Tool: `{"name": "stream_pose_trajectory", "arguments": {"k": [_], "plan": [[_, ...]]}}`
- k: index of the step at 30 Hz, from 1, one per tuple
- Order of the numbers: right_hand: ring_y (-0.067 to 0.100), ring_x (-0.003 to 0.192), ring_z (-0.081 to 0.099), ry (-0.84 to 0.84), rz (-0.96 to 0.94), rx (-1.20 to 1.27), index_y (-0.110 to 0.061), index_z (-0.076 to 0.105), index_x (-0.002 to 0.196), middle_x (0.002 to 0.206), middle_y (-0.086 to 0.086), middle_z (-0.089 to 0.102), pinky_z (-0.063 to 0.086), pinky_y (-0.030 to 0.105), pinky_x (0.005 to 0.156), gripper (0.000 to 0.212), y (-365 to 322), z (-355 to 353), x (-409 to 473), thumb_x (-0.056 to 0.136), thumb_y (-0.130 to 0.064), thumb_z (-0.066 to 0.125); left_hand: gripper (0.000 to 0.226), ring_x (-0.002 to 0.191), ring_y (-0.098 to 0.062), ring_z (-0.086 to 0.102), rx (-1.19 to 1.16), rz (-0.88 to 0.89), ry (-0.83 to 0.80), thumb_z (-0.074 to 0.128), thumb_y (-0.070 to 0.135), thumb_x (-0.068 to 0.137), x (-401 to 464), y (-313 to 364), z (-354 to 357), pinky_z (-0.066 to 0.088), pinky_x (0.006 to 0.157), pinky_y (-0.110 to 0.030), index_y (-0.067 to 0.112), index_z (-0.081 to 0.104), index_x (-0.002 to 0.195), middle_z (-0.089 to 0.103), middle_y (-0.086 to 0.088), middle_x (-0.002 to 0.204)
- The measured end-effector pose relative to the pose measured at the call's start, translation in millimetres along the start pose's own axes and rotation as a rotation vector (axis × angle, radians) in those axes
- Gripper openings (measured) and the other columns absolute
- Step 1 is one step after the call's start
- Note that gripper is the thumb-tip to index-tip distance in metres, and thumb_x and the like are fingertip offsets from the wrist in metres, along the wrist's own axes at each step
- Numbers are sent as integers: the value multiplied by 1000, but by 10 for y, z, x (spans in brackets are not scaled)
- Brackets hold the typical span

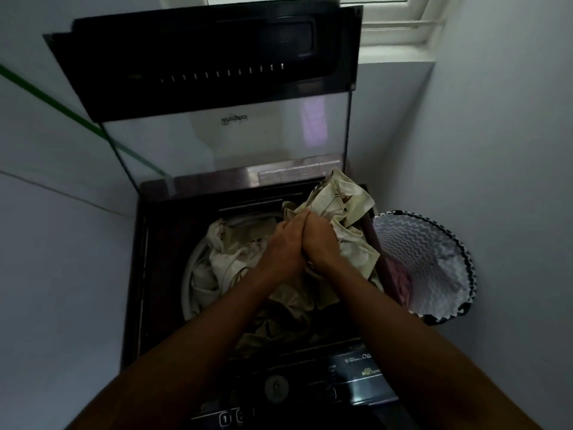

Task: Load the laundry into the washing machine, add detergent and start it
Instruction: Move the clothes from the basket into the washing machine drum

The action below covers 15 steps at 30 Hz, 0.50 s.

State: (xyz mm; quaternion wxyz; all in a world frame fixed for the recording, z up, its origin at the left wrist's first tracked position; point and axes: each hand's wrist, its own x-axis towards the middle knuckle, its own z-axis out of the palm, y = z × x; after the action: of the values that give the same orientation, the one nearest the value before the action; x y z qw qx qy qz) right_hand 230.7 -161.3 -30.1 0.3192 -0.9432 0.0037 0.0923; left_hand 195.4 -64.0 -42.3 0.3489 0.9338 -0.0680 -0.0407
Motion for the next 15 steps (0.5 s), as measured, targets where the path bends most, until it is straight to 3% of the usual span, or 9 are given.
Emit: {"name": "stream_pose_trajectory", "arguments": {"k": [5,10,12,15], "plan": [[26,88,66,-71,-90,-33,-4,61,104,95,12,69,50,36,78,21,-193,188,-23,99,-13,43,87,128,-24,46,-23,-44,20,70,26,79,-137,-229,-145,42,107,-41,17,26,154,41,-1,152],[27,88,66,-171,-118,12,0,62,106,97,16,68,53,37,81,22,-354,376,-118,100,-11,43,92,128,-26,48,-38,-171,14,72,16,80,-313,-364,-221,40,108,-36,15,20,156,47,-11,146],[33,99,62,-235,-88,115,5,59,112,108,22,64,49,40,89,27,-376,435,-243,101,-11,40,92,127,-27,50,-42,-226,-28,70,14,80,-432,-444,-196,40,107,-37,13,18,156,50,-15,142],[38,115,57,-353,31,273,6,53,124,122,24,59,45,31,89,33,-280,620,-420,103,-15,38,96,137,-28,41,-5,-219,-132,71,12,77,-646,-593,-137,35,113,-37,9,17,156,42,-15,149]]}}
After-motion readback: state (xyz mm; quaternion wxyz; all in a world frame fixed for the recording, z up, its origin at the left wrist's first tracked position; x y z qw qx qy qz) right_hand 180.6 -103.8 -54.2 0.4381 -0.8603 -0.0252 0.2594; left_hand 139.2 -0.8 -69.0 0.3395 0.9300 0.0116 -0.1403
